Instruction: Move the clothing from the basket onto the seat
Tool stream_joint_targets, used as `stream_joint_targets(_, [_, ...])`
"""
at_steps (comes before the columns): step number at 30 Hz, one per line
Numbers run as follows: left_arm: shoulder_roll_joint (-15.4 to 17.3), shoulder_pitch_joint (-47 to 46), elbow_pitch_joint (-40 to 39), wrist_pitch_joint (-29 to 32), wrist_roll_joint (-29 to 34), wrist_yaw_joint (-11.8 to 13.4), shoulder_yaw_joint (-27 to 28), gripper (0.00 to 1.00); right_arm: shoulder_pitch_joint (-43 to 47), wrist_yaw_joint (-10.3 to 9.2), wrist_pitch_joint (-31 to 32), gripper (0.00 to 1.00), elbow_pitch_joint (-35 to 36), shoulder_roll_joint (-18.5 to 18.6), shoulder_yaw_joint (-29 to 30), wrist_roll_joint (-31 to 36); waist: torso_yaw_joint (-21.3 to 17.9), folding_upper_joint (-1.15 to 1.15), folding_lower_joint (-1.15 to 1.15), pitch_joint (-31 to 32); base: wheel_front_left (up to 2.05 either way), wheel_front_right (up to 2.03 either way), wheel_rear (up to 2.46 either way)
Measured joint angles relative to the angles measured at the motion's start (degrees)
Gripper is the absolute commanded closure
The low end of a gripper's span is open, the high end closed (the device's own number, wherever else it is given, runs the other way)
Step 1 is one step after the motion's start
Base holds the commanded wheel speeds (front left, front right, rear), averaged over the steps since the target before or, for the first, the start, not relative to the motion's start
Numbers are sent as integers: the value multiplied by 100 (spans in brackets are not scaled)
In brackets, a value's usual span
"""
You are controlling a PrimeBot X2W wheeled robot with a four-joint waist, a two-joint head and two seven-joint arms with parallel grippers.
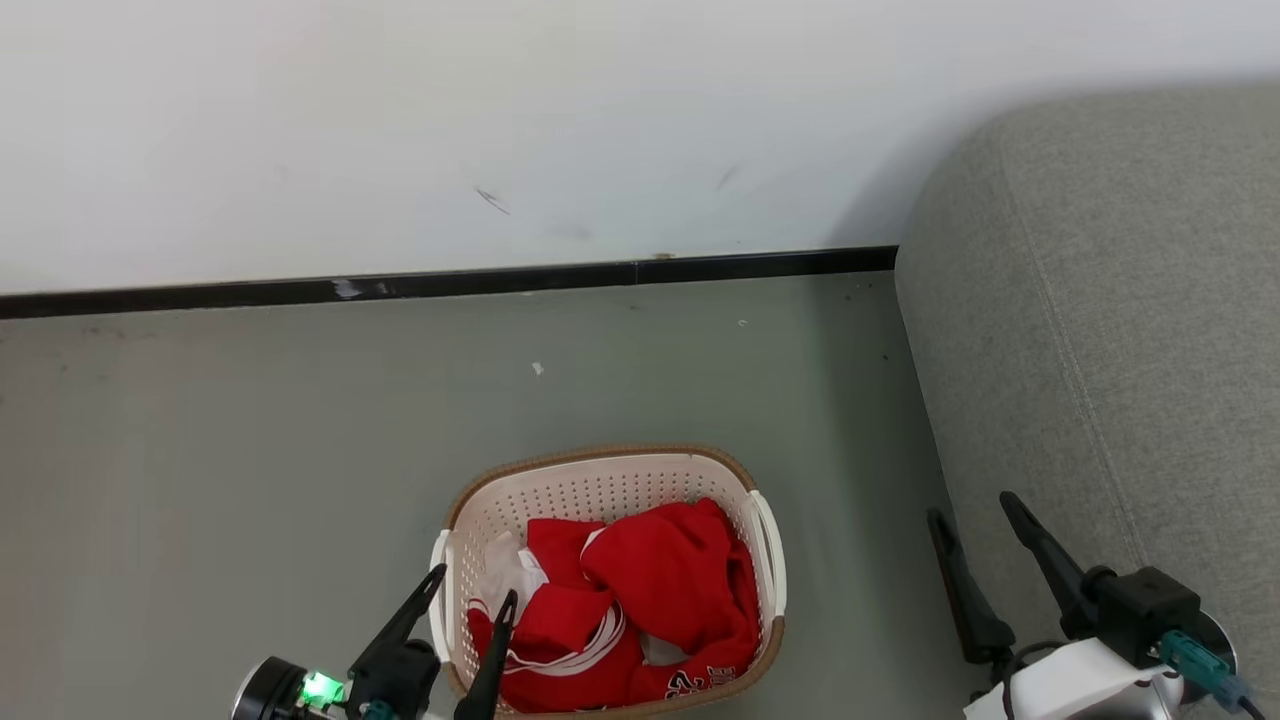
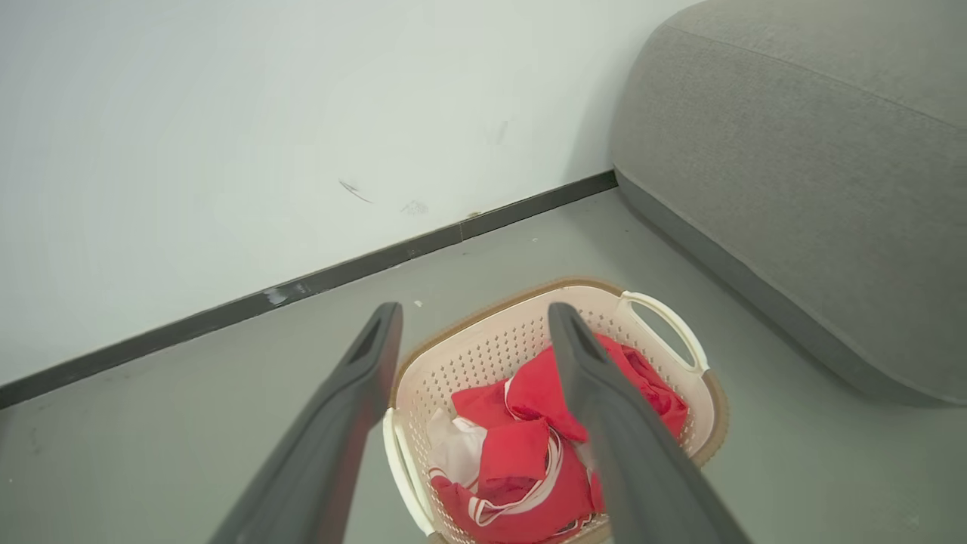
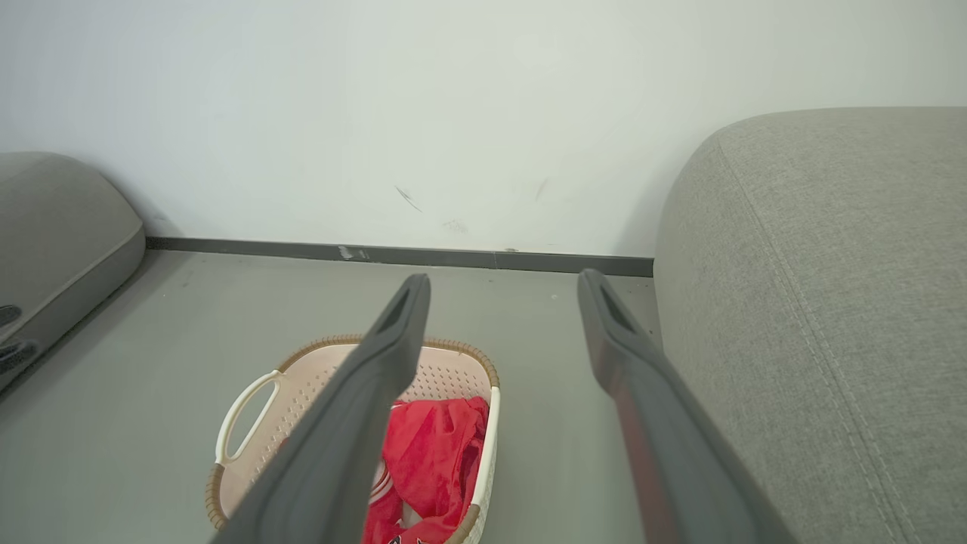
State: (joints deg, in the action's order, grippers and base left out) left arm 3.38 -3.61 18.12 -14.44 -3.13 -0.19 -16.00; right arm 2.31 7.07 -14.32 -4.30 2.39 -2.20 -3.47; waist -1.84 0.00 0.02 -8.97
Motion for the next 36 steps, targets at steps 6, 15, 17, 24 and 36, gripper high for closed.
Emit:
stream_joint_targets(6, [7, -390, 304, -1, 233, -54, -130, 0, -31, 0, -5, 0, 221, -1, 41, -5, -40, 0, 0, -282, 0, 0, 0])
stream_joint_targets(15, [78, -946, 709, -1, 427, -74, -223, 0, -270, 0, -13, 0, 591, -2, 169, 2, -110, 0, 0, -795, 0, 0, 0])
stream_joint_targets(17, [90, -1045, 798, 0, 488, -76, -254, 0, -340, 0, -14, 0, 649, -2, 175, 2, -128, 0, 0, -924, 0, 0, 0])
stream_joint_targets(24, [199, -1500, 990, -1, 711, -81, -323, 0, -632, 0, -15, 0, 828, -1, 174, 0, -197, 0, 0, -1409, 0, 0, 0])
stream_joint_targets(36, [222, -2157, 1222, -1, 1109, -149, -693, 0, -1091, 0, -29, 0, 1016, 0, 332, -13, -342, 0, 0, -2159, 0, 0, 0])
